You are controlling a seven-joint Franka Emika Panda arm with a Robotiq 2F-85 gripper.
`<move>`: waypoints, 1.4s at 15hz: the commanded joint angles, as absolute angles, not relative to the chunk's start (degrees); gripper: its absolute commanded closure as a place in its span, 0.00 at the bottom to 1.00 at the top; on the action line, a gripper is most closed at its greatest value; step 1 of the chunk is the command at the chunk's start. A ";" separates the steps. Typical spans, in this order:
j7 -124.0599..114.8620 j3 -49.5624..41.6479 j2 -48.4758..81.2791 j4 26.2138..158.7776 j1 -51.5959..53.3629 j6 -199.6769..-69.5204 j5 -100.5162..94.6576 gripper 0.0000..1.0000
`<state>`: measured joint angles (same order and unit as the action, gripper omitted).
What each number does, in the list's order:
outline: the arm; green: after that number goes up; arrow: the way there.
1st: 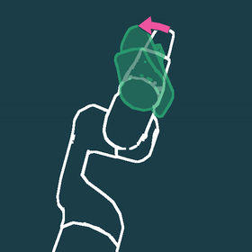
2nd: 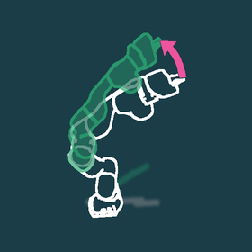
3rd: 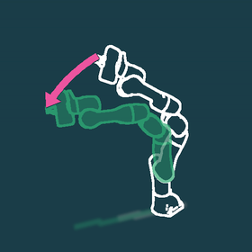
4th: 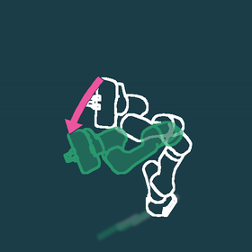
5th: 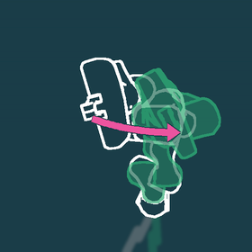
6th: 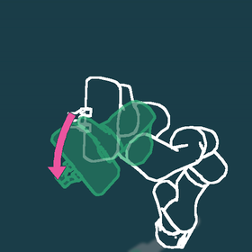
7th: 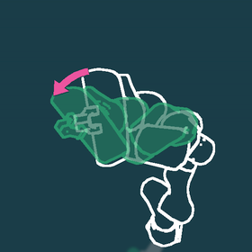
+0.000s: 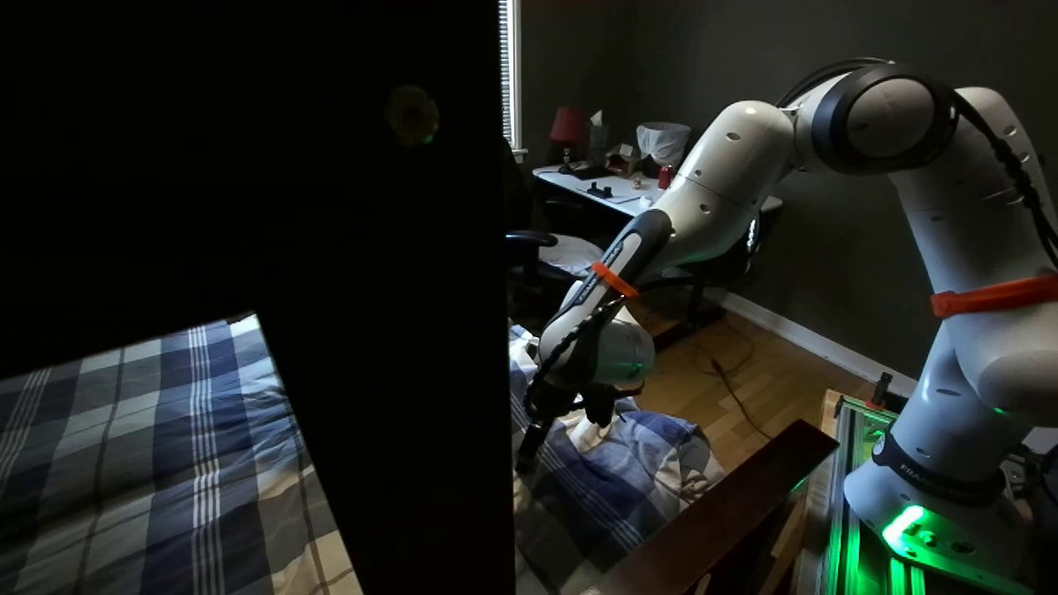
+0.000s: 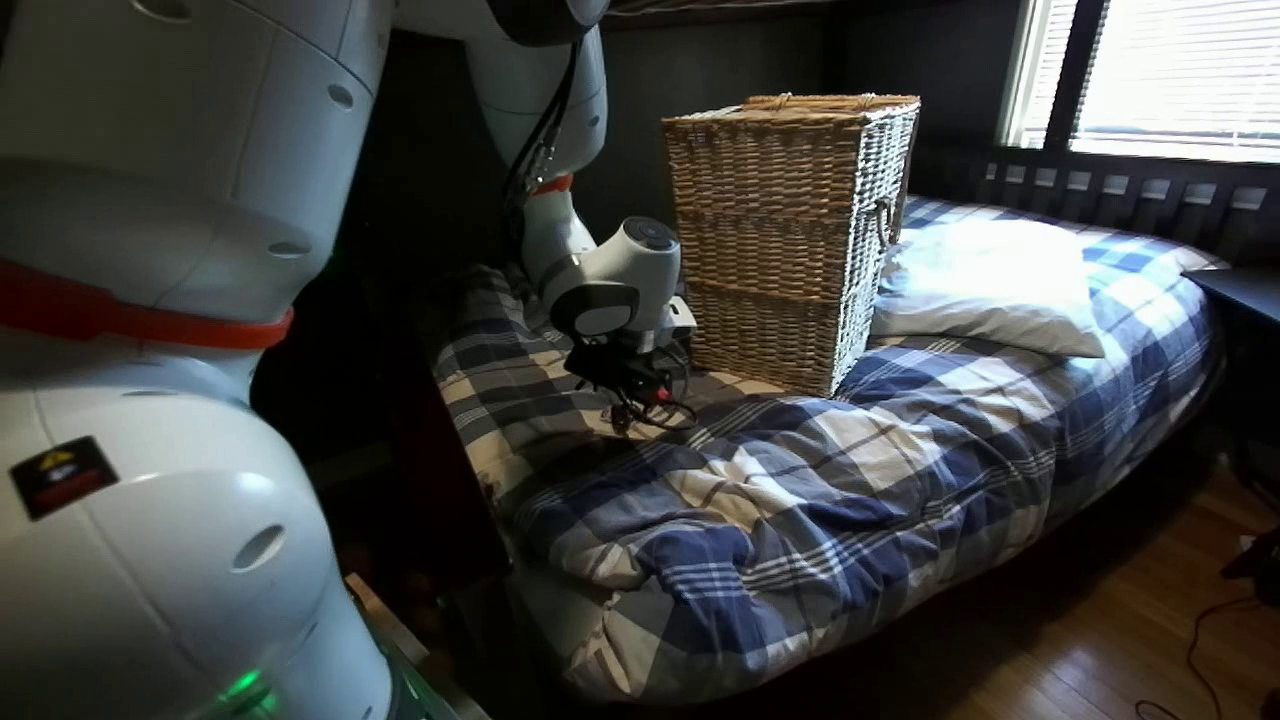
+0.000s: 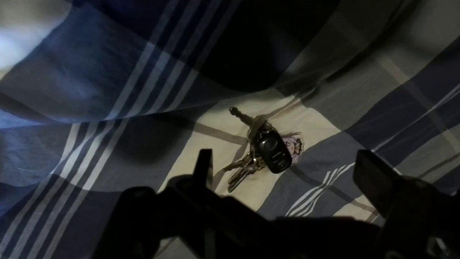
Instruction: Remove the keys from blanket and put them on the headboard.
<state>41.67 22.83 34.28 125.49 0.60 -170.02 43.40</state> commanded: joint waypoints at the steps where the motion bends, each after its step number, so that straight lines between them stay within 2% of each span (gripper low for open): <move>1: 42.23 21.28 39.21 120.34 1.97 -169.47 40.75 0.00; 3: 43.29 22.15 41.38 117.81 1.58 -169.89 39.88 0.16; 5: 44.11 22.66 43.58 115.10 1.48 -170.04 39.22 0.37; 8: 38.78 25.01 47.62 112.09 -1.02 -170.74 29.08 0.48; 13: 32.26 26.14 53.21 107.71 -2.05 -170.49 17.32 0.38; 18: 27.99 27.33 57.61 104.52 -3.45 -171.22 9.93 0.55; 19: 27.35 27.57 58.23 104.02 -3.76 -171.30 8.94 0.67; 21: 26.55 28.02 59.26 103.20 -4.38 -171.36 7.44 0.59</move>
